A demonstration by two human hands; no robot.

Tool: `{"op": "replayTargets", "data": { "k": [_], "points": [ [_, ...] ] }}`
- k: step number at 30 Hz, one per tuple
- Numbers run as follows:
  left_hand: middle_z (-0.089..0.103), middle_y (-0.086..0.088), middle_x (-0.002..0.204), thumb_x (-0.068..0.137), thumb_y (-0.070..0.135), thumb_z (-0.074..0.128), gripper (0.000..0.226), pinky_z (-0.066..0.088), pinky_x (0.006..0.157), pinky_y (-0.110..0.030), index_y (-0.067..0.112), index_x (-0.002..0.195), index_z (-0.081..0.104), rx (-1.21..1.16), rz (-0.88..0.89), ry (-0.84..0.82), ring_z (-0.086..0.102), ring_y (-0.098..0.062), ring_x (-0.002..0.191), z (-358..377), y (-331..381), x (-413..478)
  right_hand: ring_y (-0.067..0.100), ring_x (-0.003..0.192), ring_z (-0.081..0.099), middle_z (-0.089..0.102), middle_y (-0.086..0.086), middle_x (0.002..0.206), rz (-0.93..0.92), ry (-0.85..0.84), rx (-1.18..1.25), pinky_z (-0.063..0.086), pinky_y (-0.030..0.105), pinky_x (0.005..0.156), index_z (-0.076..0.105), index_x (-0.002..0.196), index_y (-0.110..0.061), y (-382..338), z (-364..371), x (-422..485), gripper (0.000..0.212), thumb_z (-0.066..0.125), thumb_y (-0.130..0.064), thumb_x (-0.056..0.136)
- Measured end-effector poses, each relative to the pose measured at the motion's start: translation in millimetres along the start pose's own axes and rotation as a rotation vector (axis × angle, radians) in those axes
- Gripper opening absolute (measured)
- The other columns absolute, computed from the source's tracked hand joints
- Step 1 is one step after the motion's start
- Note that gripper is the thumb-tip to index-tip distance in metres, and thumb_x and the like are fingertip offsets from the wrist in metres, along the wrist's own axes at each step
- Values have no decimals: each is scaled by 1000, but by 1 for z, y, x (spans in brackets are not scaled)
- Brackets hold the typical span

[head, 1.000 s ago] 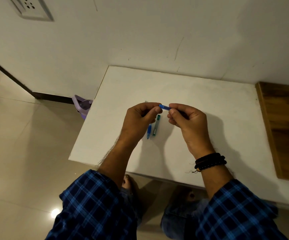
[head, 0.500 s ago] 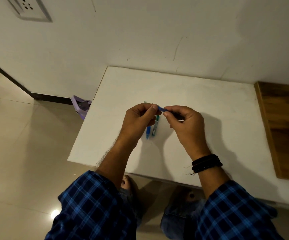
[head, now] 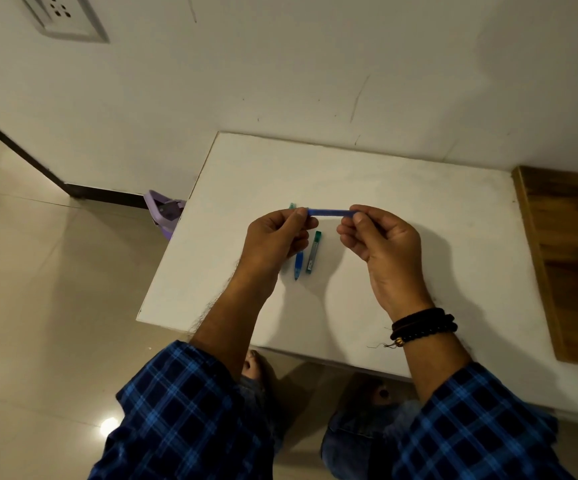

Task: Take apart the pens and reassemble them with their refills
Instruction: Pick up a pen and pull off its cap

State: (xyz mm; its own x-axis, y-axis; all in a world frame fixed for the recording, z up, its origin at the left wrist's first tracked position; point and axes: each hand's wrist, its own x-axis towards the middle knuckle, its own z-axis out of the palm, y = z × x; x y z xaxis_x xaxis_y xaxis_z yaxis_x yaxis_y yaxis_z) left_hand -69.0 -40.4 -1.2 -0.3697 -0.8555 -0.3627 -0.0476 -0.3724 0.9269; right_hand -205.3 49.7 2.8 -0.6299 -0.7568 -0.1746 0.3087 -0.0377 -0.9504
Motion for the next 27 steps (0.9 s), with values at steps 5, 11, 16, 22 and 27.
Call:
{"op": "replayTargets", "data": {
  "k": [5,11,16,22,27],
  "points": [
    [78,0,105,99,33,61,20,59,90,-31,21,108,75,-49,-24,-80,68,-9,88,0,2,-4,26,89,76,76,11,95,-142,30,-127,61,31,79,72,106,-5,2,1,0,13,64,-5,96],
    [77,2,100,98,35,62,28,54,80,-22,17,114,76,-81,-33,-194,65,-11,90,5,5,-9,9,86,70,74,-2,95,-584,-52,-689,56,14,79,74,102,-8,10,6,-5,12,73,-8,89],
    [73,-10,96,95,36,66,28,57,85,-30,13,105,78,-69,-47,-182,65,-20,91,5,2,-7,12,79,65,71,4,91,-807,-138,-936,56,16,73,72,96,-5,14,8,-7,7,72,-8,90],
    [73,-5,87,98,27,63,20,56,80,-27,14,100,77,-16,1,-161,64,-15,80,1,1,-4,11,86,63,70,-3,96,-668,-151,-851,53,20,65,70,108,-15,10,7,-8,20,75,-22,89],
    [73,5,86,100,24,61,16,56,72,-19,22,103,77,160,76,-291,63,-3,75,-2,2,-5,12,80,69,72,-2,98,-280,57,-525,56,26,63,70,117,-21,-4,5,0,21,65,-26,97]
  ]
}}
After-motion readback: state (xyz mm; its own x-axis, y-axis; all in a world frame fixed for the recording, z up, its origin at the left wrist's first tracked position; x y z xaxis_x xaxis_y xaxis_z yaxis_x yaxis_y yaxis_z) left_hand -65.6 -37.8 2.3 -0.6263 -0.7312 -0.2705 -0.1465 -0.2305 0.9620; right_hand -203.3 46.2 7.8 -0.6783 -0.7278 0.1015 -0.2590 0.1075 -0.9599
